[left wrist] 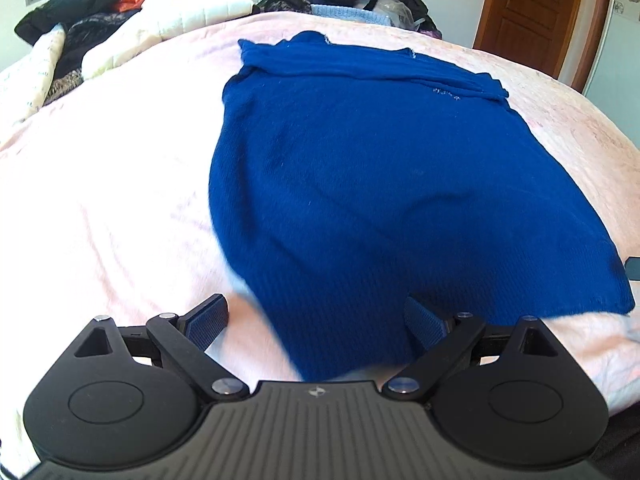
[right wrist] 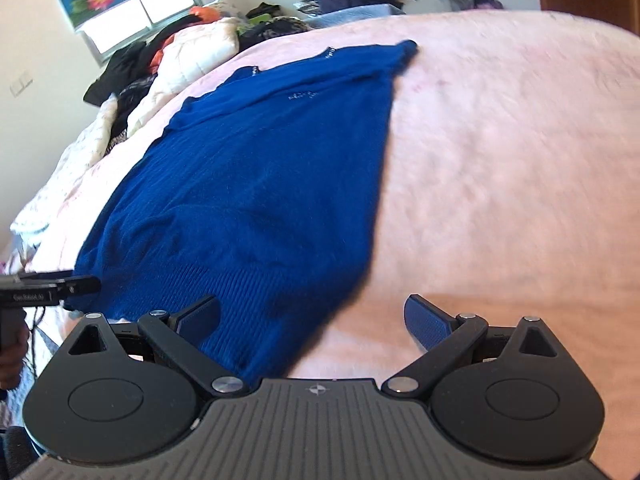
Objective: Fold small clothes
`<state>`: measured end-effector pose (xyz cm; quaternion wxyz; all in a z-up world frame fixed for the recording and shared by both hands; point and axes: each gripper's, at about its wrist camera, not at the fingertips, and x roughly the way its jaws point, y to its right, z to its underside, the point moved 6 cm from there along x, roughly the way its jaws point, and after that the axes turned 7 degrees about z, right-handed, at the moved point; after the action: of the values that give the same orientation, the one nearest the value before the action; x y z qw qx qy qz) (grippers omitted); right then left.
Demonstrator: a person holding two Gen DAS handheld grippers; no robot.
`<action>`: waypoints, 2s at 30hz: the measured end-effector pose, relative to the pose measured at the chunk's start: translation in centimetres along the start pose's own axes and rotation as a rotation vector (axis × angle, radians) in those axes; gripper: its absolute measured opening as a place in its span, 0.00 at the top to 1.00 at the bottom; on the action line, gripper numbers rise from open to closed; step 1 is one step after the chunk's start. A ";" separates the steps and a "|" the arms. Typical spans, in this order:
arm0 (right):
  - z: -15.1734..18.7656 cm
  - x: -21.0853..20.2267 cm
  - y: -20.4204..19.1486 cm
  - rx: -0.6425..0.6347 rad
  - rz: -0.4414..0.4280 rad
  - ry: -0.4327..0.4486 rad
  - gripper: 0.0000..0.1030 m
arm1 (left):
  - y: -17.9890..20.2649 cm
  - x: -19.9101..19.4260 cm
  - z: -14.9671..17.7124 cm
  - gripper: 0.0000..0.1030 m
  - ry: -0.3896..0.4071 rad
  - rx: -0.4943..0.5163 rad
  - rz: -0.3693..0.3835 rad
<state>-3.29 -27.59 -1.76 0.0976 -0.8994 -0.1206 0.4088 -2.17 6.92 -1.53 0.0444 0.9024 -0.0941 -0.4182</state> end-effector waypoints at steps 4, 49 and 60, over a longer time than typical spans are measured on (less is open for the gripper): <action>1.0 -0.7 0.5 0.063 -0.062 -0.017 0.01 | -0.4 -0.6 1.1 0.06 0.017 -0.011 0.013; -0.1 2.6 1.0 0.517 -0.414 -0.175 0.24 | -3.1 1.6 -0.4 0.62 -0.099 -0.490 0.604; 0.6 1.7 1.0 0.452 -0.355 -0.153 0.90 | -5.8 -1.4 -0.2 0.91 -0.044 -0.505 0.574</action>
<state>-2.48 -27.99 -3.66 0.3559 -0.7863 -0.1890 0.4683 -2.13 12.89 -1.23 0.3784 0.7909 -0.2377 -0.4179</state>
